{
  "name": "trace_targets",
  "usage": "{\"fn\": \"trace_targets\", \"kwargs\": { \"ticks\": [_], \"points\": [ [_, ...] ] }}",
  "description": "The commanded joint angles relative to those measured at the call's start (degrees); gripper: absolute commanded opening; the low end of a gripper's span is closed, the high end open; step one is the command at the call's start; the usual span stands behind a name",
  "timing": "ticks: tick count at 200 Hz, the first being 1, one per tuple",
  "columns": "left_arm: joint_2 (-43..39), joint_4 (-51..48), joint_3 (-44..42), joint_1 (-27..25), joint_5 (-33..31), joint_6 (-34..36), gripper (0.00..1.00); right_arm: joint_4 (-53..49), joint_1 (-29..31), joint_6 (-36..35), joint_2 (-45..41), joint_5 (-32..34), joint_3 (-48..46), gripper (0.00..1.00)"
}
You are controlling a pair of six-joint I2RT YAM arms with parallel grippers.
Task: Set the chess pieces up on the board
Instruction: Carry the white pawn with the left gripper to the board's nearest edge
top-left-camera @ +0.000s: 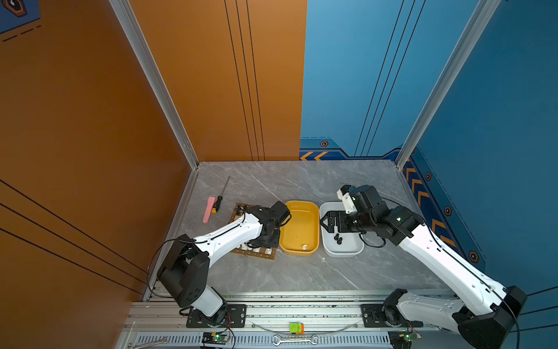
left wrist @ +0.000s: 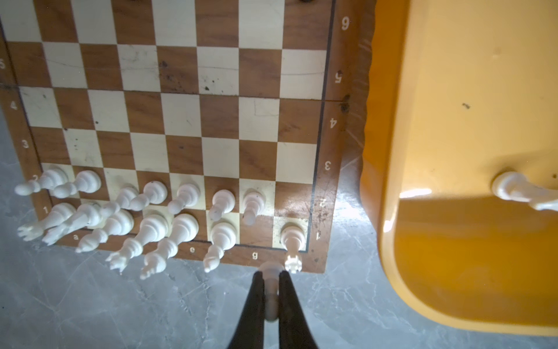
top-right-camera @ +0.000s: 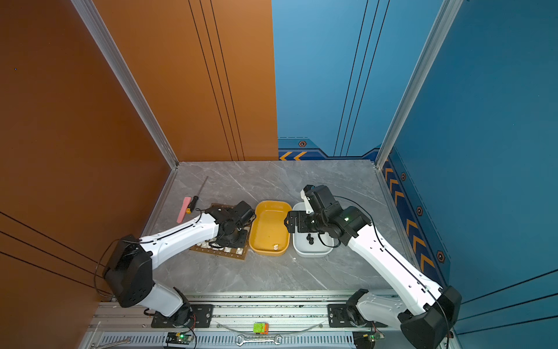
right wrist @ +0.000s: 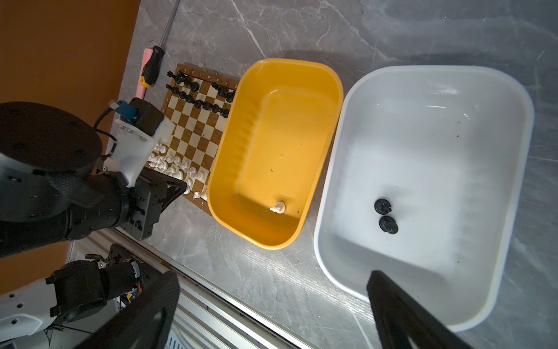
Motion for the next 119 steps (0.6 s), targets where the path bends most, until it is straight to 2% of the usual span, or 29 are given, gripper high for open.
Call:
{"fn": "trace_targets", "kwargs": {
  "ticks": [1,119],
  "points": [
    [1.98,1.12,1.60,0.46,1.11,1.63,0.06,-0.38,0.27,0.98,-0.65,2.15,1.10,1.00],
    [8.94,3.36,4.36,1.62,2.93,3.47,0.07,-0.74,-1.84,0.53,0.04,1.95,1.26,1.00]
  ]
}}
